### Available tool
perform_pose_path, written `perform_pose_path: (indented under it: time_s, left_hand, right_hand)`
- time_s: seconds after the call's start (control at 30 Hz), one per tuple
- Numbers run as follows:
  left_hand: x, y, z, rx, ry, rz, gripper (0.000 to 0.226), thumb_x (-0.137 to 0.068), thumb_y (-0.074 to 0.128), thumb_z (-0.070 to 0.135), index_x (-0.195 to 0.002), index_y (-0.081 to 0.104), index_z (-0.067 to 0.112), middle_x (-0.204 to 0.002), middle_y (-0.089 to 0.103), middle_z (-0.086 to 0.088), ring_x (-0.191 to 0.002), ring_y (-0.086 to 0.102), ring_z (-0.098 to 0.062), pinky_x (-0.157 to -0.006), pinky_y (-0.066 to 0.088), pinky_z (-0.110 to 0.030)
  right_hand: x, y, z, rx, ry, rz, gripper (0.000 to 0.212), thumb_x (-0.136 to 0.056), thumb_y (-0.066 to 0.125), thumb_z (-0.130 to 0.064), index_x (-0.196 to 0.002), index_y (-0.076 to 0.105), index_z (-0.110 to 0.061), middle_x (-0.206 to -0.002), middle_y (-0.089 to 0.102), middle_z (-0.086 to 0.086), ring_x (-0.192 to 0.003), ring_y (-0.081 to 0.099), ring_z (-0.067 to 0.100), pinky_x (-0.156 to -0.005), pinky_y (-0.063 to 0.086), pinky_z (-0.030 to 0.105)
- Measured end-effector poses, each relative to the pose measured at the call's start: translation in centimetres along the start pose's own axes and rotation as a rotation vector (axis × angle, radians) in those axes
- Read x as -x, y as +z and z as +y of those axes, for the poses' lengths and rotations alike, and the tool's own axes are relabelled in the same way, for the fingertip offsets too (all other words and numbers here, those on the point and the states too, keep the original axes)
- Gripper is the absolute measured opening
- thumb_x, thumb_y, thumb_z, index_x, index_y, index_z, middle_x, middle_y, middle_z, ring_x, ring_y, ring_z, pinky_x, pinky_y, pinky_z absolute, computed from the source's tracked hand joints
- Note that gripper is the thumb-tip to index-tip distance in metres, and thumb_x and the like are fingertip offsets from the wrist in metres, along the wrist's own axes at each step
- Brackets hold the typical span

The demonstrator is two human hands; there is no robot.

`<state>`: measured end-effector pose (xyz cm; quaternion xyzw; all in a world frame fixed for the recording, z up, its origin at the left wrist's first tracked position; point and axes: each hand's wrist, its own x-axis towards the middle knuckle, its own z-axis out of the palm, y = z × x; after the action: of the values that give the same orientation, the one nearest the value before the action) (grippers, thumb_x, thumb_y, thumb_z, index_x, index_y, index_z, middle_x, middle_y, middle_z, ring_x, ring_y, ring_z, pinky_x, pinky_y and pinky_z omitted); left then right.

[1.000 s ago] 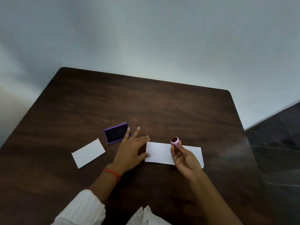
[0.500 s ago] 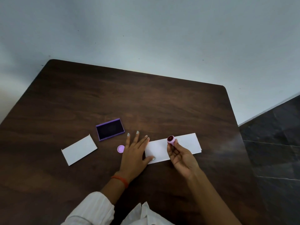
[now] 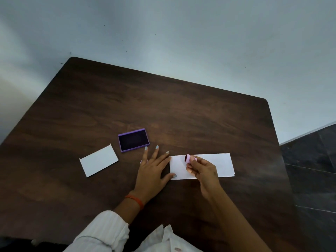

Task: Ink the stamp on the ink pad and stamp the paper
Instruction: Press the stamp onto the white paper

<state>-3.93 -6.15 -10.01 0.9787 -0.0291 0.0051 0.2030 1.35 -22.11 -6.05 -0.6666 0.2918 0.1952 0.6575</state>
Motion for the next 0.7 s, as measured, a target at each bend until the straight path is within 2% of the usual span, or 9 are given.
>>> perform_pose_path:
  time_s: [0.1,0.2,0.3,0.43,0.7]
  left_hand:
    - [0.1,0.2,-0.2,-0.014,-0.006,-0.003,0.062,-0.084,0.041,0.061,-0.136,0.034,0.029,-0.151,0.029,0.008,-0.144,0.003,-0.017,-0.112,-0.017,-0.044]
    - [0.0,0.1,-0.2,-0.017,0.007,0.01,0.061,-0.083,0.043,0.06,-0.134,0.038,0.028,-0.149,0.032,0.007,-0.143,0.007,-0.018,-0.112,-0.016,-0.045]
    - [0.0,0.0,-0.4,0.002,0.025,0.023,0.059,-0.083,0.046,0.058,-0.132,0.043,0.026,-0.147,0.037,0.006,-0.143,0.012,-0.021,-0.113,-0.011,-0.047]
    - [0.1,-0.1,-0.5,0.035,0.044,0.05,0.057,-0.081,0.051,0.055,-0.129,0.047,0.024,-0.144,0.043,0.003,-0.142,0.016,-0.023,-0.114,-0.005,-0.05]
    - [0.0,0.1,-0.8,0.068,0.043,0.059,0.056,-0.081,0.048,0.056,-0.128,0.048,0.026,-0.144,0.043,0.005,-0.141,0.007,-0.019,-0.112,-0.01,-0.047]
  right_hand:
    - [0.4,0.5,0.2,0.135,-0.131,0.05,0.01,-0.075,0.073,-0.027,-0.082,0.067,-0.023,-0.078,0.068,-0.006,-0.078,0.065,0.011,-0.063,0.052,0.015]
    - [0.8,1.3,0.1,0.393,-0.364,0.094,0.011,-0.074,0.073,-0.036,-0.072,0.064,-0.03,-0.073,0.065,-0.014,-0.074,0.063,0.006,-0.056,0.043,0.008]
    - [0.8,2.5,0.1,0.637,-0.521,0.156,0.017,-0.076,0.07,-0.038,-0.083,0.069,-0.022,-0.083,0.071,-0.004,-0.069,0.058,0.002,-0.06,0.037,0.009]
    - [0.7,3.4,0.4,0.898,-0.651,0.156,0.026,-0.083,0.062,-0.036,-0.097,0.068,-0.015,-0.102,0.072,0.006,-0.089,0.062,0.015,-0.077,0.036,0.018]
    - [1.2,4.2,0.3,1.112,-0.717,0.088,0.026,-0.088,0.057,-0.029,-0.106,0.063,-0.011,-0.109,0.068,0.008,-0.094,0.062,0.018,-0.076,0.035,0.018]
